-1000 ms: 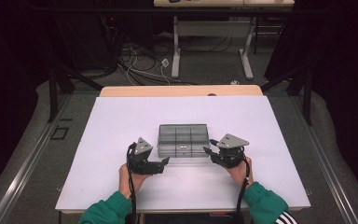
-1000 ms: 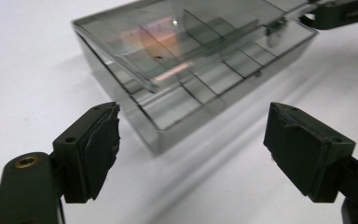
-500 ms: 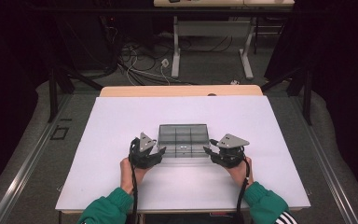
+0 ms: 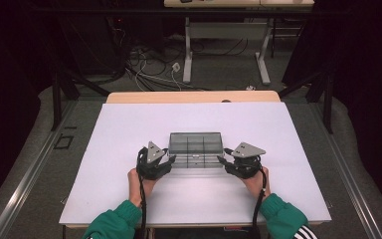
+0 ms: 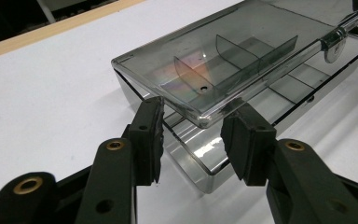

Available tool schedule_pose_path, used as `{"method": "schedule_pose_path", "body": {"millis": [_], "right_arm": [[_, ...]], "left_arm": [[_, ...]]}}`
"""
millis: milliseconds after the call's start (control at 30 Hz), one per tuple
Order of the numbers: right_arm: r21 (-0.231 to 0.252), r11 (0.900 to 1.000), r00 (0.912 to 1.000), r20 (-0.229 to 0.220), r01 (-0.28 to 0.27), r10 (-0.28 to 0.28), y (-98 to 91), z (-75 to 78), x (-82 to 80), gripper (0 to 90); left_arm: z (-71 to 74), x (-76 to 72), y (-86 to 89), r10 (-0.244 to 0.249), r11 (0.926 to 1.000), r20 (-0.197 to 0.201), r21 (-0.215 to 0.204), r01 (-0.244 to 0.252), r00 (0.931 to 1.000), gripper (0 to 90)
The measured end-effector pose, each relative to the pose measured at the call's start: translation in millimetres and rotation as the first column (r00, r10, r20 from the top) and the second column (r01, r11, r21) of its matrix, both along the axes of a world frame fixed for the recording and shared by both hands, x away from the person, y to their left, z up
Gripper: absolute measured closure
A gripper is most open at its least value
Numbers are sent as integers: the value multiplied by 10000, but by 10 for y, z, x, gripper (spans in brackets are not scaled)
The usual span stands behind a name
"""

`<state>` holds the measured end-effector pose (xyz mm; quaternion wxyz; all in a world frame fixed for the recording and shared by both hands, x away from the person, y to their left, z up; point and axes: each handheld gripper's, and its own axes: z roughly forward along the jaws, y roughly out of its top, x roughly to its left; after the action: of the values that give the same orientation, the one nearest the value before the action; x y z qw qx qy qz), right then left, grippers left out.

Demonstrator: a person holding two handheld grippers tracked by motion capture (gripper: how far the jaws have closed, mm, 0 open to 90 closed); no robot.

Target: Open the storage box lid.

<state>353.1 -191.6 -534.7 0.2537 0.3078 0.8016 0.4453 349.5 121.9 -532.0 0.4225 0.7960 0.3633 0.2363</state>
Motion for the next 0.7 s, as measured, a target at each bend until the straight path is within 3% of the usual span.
{"method": "schedule_pose_path", "body": {"millis": [467,700], "right_arm": [[-96,9999,9996,267,44,-41,18,36,19,607],[149,9998,9994,305,132,-136,18,72,39,615]], "left_arm": [[2,49,-3,-99,9999,147,97,97,9998,563],[32,72,-4,-65,9999,355,161,59,9993,596]]}}
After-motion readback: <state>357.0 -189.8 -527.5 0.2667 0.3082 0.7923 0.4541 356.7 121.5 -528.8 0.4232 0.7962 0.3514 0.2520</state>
